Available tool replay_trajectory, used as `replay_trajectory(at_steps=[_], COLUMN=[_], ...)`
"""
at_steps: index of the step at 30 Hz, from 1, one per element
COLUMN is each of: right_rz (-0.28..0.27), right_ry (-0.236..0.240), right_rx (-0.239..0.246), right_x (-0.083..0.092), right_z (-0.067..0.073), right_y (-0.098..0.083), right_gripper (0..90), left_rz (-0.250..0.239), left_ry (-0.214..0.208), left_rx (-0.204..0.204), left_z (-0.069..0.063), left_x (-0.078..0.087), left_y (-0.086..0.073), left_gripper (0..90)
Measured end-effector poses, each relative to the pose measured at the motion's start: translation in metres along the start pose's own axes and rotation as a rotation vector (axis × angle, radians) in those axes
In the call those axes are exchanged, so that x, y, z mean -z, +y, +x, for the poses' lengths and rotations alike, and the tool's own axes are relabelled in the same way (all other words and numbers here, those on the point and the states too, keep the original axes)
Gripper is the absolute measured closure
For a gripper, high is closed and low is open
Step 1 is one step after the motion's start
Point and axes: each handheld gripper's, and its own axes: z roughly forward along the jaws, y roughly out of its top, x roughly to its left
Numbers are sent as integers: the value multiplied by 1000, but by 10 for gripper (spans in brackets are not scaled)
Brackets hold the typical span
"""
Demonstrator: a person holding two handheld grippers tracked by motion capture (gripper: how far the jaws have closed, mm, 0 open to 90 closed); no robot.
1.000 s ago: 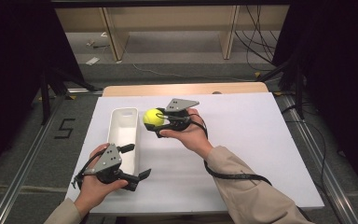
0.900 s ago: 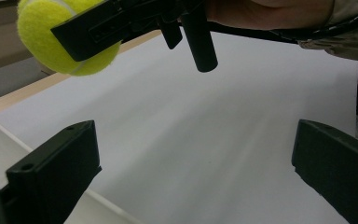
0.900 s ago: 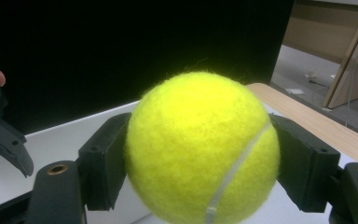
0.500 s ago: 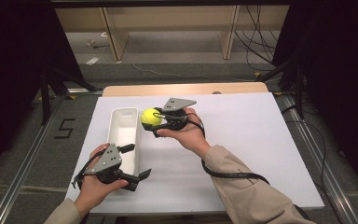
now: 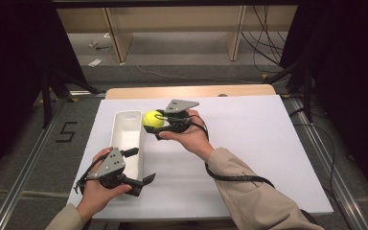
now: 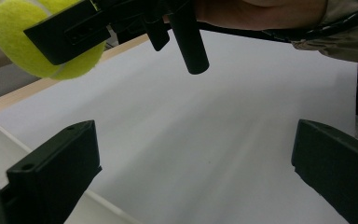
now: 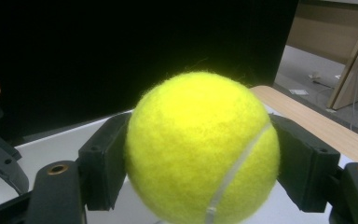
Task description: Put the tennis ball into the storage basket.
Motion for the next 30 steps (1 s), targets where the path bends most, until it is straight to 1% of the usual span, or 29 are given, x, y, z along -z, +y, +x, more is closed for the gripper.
replay_trajectory(at_steps=[8, 24, 30], right_rz=[-3, -2, 4], right_ry=[2, 6, 19], right_rx=[-4, -9, -3], right_x=[-2, -9, -13], right_z=[0, 1, 4], right_y=[1, 0, 1], right_gripper=[271, 271, 271], left_rz=[-2, -3, -3], left_ry=[1, 0, 0], left_rx=[-4, 1, 1], left_z=[0, 0, 0], left_x=[0, 1, 0], left_y=[0, 0, 0], left_gripper=[6, 7, 7])
